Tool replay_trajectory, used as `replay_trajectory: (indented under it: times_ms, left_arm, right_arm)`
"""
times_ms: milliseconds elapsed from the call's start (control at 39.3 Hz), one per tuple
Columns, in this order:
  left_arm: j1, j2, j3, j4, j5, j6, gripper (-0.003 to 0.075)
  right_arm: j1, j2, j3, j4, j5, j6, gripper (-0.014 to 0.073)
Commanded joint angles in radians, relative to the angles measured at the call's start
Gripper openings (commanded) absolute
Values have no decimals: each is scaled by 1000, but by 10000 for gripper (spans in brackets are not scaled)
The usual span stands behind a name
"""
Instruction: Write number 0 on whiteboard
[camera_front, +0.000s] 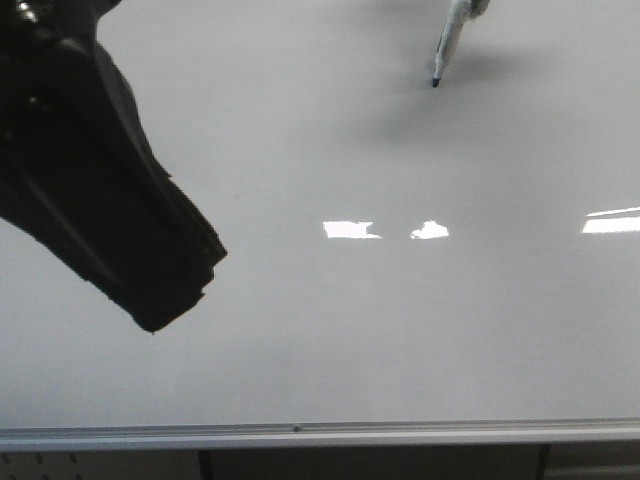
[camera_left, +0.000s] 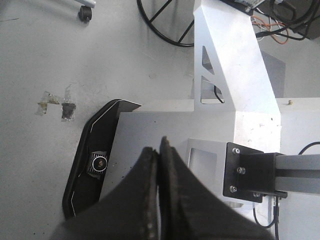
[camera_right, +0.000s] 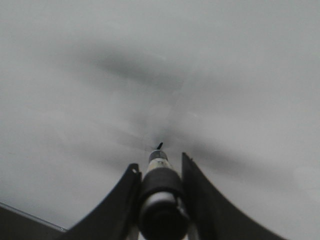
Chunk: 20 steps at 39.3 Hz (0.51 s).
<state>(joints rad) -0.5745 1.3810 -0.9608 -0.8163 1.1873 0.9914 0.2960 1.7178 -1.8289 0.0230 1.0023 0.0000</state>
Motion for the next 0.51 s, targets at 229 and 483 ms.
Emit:
replay_trajectory:
  times_ms: [229,483]
  left_arm:
    - [-6,-30,-30,-59,15,1,-20]
    - [-6,-30,-30,-59,15,1,-20]
  right_arm:
    - [-5,20,-33,-12,-8,0,-67]
    - [-7,17,-34,-114,2,0,-67]
